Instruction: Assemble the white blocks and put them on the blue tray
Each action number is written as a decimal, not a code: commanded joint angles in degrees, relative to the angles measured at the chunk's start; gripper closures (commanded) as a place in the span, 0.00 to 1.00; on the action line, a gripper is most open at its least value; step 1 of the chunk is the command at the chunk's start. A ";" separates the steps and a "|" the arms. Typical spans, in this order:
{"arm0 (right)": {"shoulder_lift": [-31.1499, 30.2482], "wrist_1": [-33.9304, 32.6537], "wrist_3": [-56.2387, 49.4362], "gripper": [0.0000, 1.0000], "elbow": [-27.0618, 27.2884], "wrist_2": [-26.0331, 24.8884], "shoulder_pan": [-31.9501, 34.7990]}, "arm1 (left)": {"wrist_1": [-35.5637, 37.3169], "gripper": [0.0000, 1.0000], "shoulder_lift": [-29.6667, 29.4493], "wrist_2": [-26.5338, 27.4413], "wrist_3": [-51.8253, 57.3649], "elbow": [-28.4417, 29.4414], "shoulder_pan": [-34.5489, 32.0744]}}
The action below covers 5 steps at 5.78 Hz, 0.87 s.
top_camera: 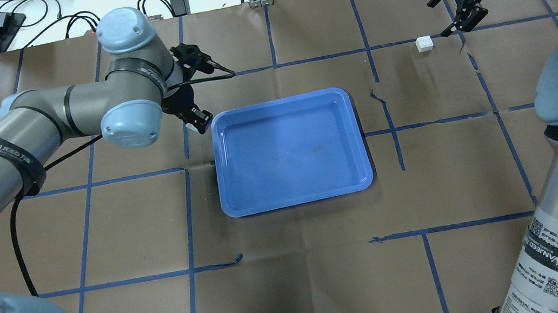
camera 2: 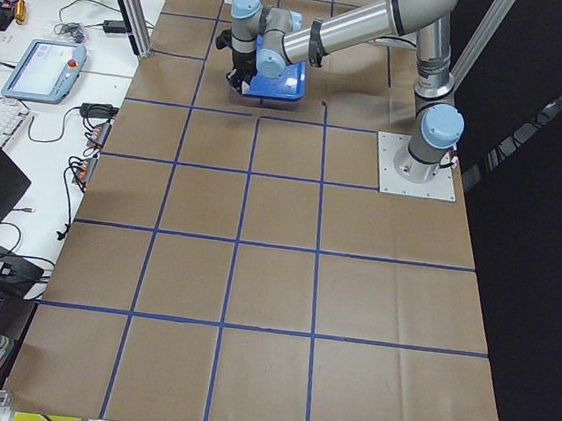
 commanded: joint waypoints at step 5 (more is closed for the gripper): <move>0.86 -4.44 -0.50 0.16 5.19 0.70 -0.20 | 7.39 0.56 -6.79 -0.58 26.41 -0.66 -12.98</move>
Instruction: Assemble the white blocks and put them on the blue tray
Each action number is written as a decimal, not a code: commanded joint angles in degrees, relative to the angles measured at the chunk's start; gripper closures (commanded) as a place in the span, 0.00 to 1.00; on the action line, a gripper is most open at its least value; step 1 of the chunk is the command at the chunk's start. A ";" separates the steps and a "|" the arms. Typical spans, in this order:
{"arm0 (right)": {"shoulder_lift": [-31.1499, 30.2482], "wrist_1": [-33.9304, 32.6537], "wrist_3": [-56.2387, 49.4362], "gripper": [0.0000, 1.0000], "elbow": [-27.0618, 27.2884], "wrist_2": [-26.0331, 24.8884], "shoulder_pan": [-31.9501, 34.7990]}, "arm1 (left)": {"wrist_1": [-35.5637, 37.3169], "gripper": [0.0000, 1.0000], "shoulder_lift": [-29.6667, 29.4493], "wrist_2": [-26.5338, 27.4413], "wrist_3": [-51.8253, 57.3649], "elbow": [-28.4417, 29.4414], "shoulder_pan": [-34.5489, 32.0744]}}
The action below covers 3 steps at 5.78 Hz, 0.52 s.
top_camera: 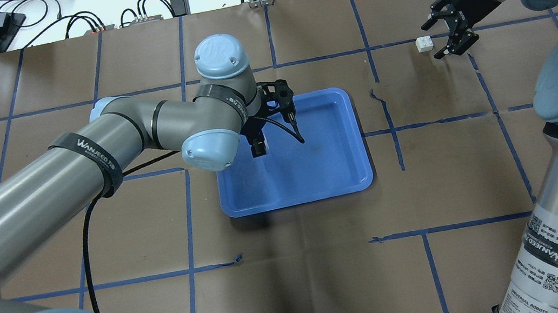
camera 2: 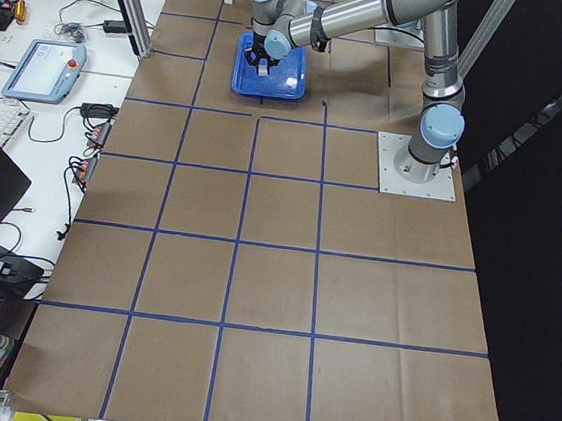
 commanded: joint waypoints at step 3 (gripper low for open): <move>-0.06 -0.10 0.00 0.64 -0.21 -0.01 0.00 | 2.57 0.54 -1.78 -1.07 -0.24 -0.32 -2.47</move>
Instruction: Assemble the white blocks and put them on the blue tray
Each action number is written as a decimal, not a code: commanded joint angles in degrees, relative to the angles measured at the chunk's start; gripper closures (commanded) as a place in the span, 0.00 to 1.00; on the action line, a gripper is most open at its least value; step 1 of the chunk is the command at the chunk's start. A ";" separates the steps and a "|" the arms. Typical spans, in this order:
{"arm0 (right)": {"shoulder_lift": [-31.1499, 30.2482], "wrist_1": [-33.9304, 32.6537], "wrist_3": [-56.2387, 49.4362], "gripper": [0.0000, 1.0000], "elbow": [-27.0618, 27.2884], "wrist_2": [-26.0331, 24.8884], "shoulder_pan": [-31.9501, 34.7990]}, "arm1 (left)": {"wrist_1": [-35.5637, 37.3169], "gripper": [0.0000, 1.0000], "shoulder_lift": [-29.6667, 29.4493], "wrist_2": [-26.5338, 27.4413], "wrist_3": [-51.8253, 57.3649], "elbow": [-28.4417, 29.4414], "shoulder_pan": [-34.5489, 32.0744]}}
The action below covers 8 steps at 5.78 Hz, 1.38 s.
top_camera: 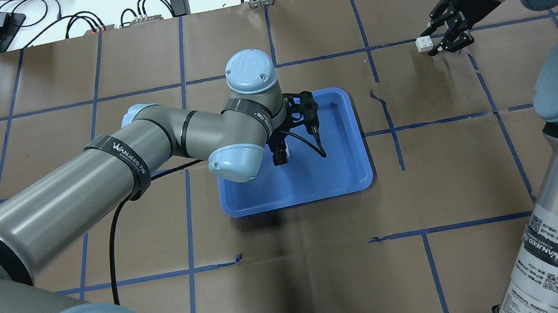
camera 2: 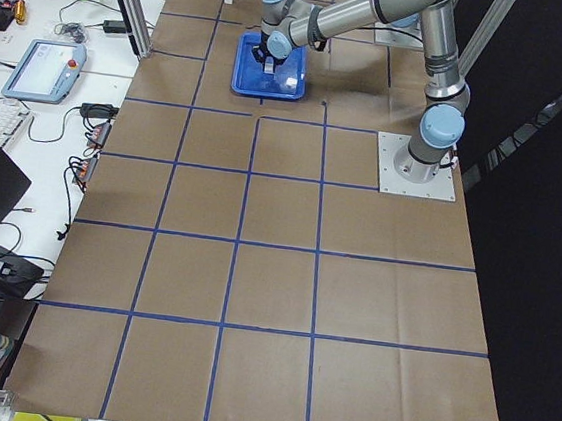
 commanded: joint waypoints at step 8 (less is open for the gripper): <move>-17.35 2.20 0.88 0.75 13.87 -0.41 1.66 | -2.52 0.01 4.40 0.66 -5.30 2.04 0.36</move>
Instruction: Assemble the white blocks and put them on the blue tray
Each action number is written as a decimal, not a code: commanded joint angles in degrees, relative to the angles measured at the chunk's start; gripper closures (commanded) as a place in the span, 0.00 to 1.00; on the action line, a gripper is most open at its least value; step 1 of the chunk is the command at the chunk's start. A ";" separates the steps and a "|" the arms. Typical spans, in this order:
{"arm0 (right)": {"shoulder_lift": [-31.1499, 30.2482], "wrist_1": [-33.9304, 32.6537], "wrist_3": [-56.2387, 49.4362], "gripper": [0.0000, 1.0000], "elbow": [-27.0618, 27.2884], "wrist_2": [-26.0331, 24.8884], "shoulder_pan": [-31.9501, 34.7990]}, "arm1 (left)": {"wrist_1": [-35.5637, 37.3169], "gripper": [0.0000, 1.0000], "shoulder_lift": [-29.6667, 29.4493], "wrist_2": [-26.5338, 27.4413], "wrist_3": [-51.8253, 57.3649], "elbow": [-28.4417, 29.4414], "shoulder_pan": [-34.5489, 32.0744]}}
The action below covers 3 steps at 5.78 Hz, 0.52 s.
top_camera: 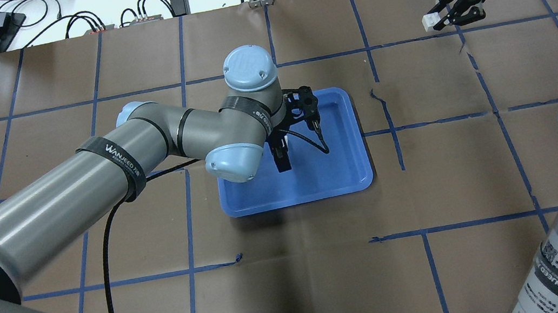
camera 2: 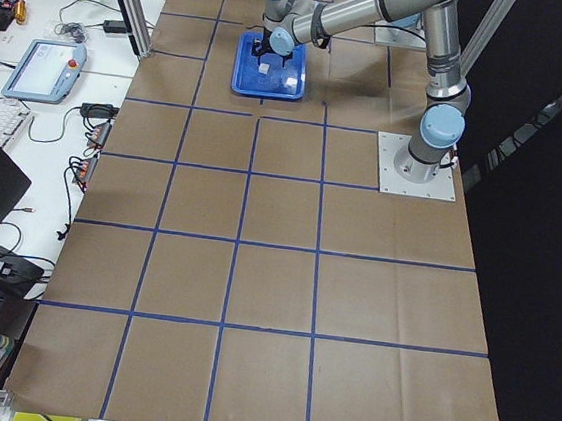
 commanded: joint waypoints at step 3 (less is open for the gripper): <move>-9.92 -11.18 12.73 0.75 17.67 0.77 8.27 | -27.79 0.01 15.69 4.29 -6.06 7.36 5.79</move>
